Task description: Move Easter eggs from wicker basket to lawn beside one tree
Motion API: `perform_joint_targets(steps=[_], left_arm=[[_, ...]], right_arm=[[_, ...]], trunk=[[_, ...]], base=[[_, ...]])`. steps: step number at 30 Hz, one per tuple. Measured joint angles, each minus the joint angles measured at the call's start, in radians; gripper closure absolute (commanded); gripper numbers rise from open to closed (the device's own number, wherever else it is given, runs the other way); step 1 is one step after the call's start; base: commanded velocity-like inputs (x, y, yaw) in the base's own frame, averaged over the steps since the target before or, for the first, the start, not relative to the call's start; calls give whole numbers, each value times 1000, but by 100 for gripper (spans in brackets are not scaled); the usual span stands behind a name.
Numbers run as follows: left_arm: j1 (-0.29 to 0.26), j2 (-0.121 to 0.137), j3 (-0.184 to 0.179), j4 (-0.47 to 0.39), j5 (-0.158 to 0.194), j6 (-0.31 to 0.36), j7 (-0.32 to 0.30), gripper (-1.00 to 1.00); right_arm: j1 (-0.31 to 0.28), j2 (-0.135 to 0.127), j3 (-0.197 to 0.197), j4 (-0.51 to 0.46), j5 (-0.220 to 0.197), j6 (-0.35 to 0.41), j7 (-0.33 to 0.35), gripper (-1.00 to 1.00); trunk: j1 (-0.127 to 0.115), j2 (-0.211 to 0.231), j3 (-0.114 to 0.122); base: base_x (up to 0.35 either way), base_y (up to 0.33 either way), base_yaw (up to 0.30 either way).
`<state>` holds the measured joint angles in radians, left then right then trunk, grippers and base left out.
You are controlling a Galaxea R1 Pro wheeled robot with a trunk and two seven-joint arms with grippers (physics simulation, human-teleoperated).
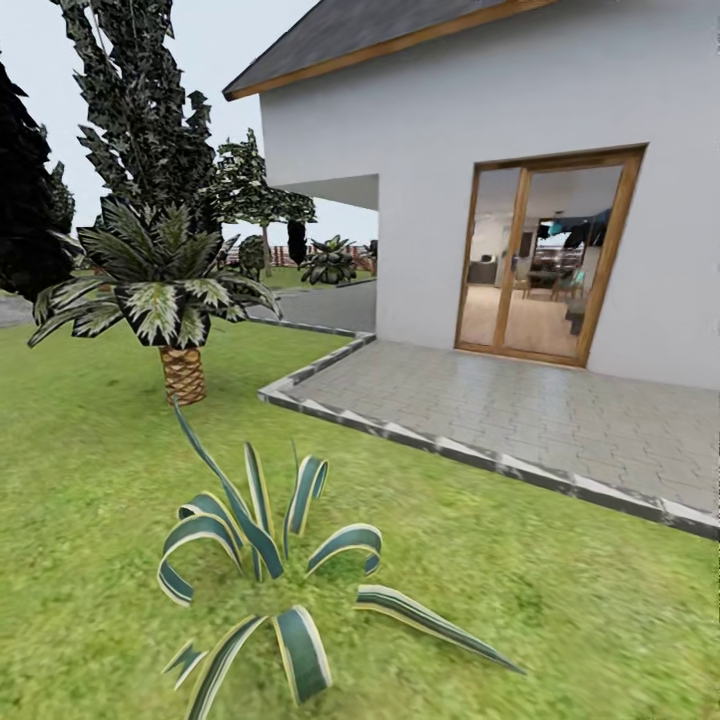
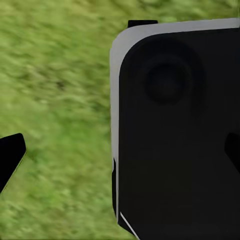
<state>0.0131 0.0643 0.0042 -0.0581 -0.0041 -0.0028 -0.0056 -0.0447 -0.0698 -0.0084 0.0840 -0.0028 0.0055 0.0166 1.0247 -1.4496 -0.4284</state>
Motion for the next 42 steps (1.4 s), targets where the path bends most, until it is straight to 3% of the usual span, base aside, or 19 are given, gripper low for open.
perform_joint_targets(steps=[8,21,31,42], left_arm=[[0,0,0,0,0,0,0,-100],[0,0,0,0,0,0,-1,-100],[0,0,0,0,0,0,0,-100],[0,0,0,0,0,0,-1,-100]], right_arm=[[0,-1,0,0,0,0,-1,-100],[0,-1,0,0,0,0,-3,-100],[0,-1,0,0,0,0,-4,-100],[0,-1,0,0,0,0,-4,-100]], trunk=[[0,0,0],[0,0,0],[0,0,0],[0,0,0]], base=[[129,93,-14],[5,288,0],[0,44,0],[0,297,0]])
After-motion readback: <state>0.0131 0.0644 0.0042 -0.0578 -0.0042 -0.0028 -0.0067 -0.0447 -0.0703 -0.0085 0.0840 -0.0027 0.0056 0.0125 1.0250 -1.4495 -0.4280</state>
